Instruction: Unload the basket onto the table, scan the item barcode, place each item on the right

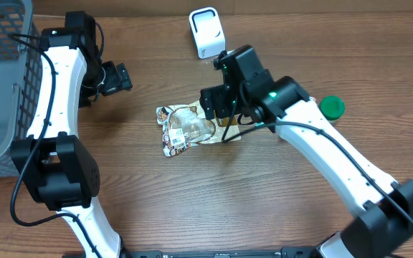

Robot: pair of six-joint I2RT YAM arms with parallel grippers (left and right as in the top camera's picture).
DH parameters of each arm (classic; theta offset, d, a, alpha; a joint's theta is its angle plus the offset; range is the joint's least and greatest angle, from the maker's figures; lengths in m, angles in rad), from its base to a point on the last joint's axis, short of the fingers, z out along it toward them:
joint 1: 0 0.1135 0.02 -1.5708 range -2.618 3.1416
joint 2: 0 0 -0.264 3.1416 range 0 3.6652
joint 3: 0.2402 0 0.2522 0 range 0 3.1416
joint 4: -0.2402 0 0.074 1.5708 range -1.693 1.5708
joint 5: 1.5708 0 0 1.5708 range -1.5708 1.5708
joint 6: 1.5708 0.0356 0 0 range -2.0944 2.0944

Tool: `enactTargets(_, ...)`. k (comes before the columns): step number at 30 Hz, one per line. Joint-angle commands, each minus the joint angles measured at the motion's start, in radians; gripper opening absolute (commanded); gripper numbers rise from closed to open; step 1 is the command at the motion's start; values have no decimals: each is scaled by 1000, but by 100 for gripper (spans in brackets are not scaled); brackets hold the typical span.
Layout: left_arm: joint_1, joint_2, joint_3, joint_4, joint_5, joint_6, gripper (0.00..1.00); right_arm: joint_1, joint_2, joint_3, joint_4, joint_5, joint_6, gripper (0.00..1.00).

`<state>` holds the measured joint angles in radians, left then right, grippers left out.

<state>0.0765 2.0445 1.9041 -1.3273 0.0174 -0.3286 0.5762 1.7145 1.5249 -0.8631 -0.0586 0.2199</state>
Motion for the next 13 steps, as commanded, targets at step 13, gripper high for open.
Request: enactTargets(13, 2, 2, -5, 0, -6, 22, 100, -15, 252, 0, 48, 16, 72, 98)
